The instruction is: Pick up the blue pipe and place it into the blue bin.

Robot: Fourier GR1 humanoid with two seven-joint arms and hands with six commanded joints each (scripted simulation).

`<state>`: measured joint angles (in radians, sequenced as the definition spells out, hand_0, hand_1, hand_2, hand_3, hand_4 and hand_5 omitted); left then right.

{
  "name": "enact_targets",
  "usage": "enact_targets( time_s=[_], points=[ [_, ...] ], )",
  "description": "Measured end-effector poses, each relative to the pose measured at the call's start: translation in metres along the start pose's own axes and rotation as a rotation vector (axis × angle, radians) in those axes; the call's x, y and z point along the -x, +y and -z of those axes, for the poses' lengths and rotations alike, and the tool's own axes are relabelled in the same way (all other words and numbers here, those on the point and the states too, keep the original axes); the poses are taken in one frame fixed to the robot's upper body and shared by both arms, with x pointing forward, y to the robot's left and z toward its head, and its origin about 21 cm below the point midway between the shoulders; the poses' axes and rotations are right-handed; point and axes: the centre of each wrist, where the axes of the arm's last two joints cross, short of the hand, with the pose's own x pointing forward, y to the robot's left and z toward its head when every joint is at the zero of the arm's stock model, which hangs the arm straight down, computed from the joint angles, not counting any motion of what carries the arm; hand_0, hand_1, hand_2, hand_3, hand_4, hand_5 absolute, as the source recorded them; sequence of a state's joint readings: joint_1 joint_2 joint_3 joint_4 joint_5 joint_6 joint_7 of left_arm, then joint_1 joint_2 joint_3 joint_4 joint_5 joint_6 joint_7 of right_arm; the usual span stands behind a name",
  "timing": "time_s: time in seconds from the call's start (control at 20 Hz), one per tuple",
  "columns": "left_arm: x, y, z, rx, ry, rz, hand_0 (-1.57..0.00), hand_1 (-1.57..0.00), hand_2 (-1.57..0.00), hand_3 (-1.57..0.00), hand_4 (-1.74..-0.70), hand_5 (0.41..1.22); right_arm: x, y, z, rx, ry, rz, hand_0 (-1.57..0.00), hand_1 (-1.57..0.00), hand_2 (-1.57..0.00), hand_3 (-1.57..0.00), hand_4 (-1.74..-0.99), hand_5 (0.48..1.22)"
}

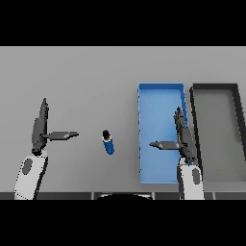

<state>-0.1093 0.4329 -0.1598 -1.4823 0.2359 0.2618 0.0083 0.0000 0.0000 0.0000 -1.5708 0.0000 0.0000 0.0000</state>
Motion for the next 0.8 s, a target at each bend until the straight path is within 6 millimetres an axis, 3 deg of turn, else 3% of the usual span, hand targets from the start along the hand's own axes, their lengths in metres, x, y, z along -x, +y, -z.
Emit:
enact_targets(
  time_s=[0.3,0.35,0.45,0.7,0.8],
  points=[
    [-0.002,-0.003,0.001,-0.002,-0.012,0.000,0.00,0.00,0.00,0.00,-0.97,0.594,0.000,-0.001,0.004,0.000,0.010,0.005,0.00,0.00,0.00,0.00,-1.210,0.594],
    [-0.002,0.007,-0.004,0.149,-0.062,0.076,0.00,0.00,0.00,0.00,-0.97,0.595,-0.005,-0.013,-0.002,-0.056,-0.069,-0.151,0.00,0.00,0.00,0.00,-1.206,0.592],
    [-0.002,0.025,-0.003,0.293,-0.062,0.153,0.00,0.00,0.00,0.00,-0.97,0.596,-0.011,-0.016,-0.011,-0.129,-0.119,-0.291,0.00,0.00,0.00,0.00,-1.195,0.588],
    [-0.009,0.026,-0.005,0.416,-0.106,0.168,0.00,0.00,0.00,0.00,-0.97,0.590,-0.015,-0.016,-0.019,-0.158,-0.104,-0.357,0.00,0.00,0.00,0.00,-1.182,0.583],
    [-0.010,0.026,-0.015,0.480,-0.133,0.165,0.00,0.00,0.00,0.00,-0.98,0.583,-0.019,-0.016,-0.017,-0.161,-0.109,-0.359,0.00,0.00,0.00,0.00,-1.187,0.579]
  ],
)
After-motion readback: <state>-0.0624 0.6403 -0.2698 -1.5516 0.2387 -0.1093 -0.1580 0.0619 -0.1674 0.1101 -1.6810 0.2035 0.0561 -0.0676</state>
